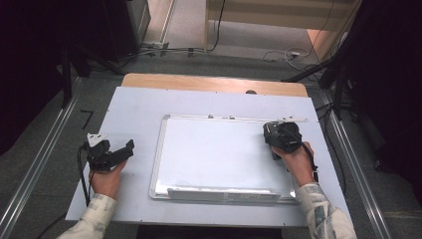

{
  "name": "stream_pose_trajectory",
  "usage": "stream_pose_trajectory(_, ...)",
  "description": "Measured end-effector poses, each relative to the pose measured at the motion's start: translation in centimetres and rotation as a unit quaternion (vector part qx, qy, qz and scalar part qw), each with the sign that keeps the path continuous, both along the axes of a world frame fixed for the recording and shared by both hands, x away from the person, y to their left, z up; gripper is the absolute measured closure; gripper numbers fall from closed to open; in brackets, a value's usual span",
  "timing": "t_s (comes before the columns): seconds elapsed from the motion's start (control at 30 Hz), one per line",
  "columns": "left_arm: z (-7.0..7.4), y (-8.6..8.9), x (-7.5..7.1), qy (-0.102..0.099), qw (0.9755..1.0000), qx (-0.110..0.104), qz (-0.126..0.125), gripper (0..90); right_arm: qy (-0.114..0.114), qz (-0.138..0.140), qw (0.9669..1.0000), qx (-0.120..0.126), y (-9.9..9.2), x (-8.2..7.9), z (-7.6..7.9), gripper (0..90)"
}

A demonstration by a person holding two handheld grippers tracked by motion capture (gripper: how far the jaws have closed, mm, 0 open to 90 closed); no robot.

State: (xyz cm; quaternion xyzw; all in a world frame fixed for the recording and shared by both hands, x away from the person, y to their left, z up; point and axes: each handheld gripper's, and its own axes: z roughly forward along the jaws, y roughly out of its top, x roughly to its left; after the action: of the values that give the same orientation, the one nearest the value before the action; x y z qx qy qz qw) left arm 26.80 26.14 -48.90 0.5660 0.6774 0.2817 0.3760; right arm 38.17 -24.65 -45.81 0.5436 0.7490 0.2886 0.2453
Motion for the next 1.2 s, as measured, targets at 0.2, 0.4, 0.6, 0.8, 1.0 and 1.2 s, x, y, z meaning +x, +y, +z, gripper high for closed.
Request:
stream_pose_trajectory(0.2,0.0,0.0,0.0,0.001,1.0000,-0.001,-0.001,15.7,0.000,-0.012,0.9999,0.000,-0.3,0.3,0.1,38.7)
stream_pose_trajectory(0.4,0.0,0.0,0.0,0.001,1.0000,-0.001,-0.001,15.7,0.002,-0.020,0.9998,-0.001,-0.4,0.6,-0.2,38.7)
stream_pose_trajectory(0.6,0.0,0.0,0.0,0.001,1.0000,-0.001,0.000,15.7,0.005,-0.030,0.9995,0.002,-0.5,1.3,-0.4,38.7)
stream_pose_trajectory(0.8,0.0,0.0,0.0,0.001,1.0000,-0.001,-0.001,15.7,0.013,-0.043,0.9990,0.010,-0.2,2.0,-0.8,38.6)
stream_pose_trajectory(1.0,-0.1,0.0,0.0,0.001,1.0000,-0.001,0.000,15.7,0.017,-0.072,0.9972,0.014,-0.5,2.7,-1.3,38.6)
stream_pose_trajectory(1.2,0.0,0.0,0.0,0.001,1.0000,-0.001,-0.001,15.7,0.020,-0.083,0.9962,0.017,-0.6,3.2,-1.6,38.5)
